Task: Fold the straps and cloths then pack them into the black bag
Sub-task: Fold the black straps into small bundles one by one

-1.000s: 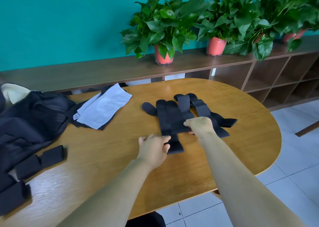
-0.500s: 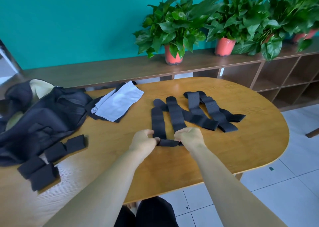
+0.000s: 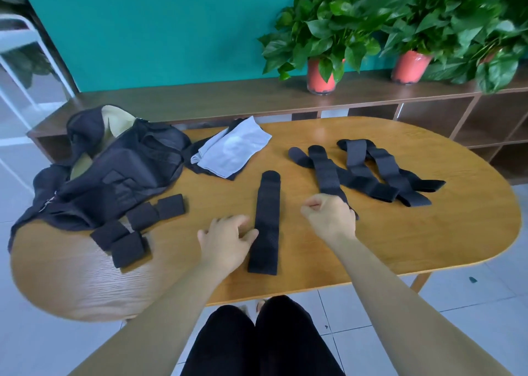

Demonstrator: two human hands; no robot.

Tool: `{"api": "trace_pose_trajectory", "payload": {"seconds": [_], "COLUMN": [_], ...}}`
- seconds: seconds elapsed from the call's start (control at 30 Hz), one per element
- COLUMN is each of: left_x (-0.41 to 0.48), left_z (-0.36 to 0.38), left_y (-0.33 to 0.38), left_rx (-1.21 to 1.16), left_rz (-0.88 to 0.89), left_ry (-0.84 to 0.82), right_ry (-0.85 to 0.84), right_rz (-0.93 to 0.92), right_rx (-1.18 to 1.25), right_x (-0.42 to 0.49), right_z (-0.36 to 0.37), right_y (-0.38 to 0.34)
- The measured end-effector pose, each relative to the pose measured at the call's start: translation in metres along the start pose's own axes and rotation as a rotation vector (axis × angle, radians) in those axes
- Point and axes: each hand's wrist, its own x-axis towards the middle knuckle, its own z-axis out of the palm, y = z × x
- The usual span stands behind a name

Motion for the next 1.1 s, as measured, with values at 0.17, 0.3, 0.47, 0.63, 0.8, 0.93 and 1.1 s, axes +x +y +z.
{"api": "trace_pose_trajectory", "payload": {"seconds": [0.17, 0.3, 0.47, 0.63, 0.8, 0.93, 1.1], "left_x": [-0.018, -0.023, -0.020, -0.009, -0.004, -0.003, 0.000], "left_z": [-0.005, 0.008, 0.016, 0.009, 0.007, 0.008, 0.007], "left_y": [-0.025, -0.044, -0.049, -0.049, -0.050, -0.053, -0.056], "left_rx": [-0.071, -0.043, 0.042, 0.085, 0.029, -0.009, -0.030], "left_rz": [0.314, 0.516, 0.594, 0.684, 0.673, 0.656, 0.662], "left_ry": [-0.012, -0.060, -0.064, -0.130, -0.200, -0.216, -0.217], "right_ry": [-0.008, -0.136, -0.204, -0.241, -0.250, -0.239, -0.254], "right_rz": [-0.507, -0.744, -0.761, -0.691, -0.613, -0.540, -0.456], "right_rx": [-0.141, -0.211, -0.436, -0.554, -0.613, -0.643, -0.691], "right_x": [-0.024, -0.041, -0.043, -0.028, -0.004, 0.021, 0.050], "right_z": [0.015, 0.029, 0.045, 0.046, 0.054, 0.062, 0.067], "right_y": [0.001, 0.006, 0.014, 0.001, -0.008, -0.010, -0.015]}}
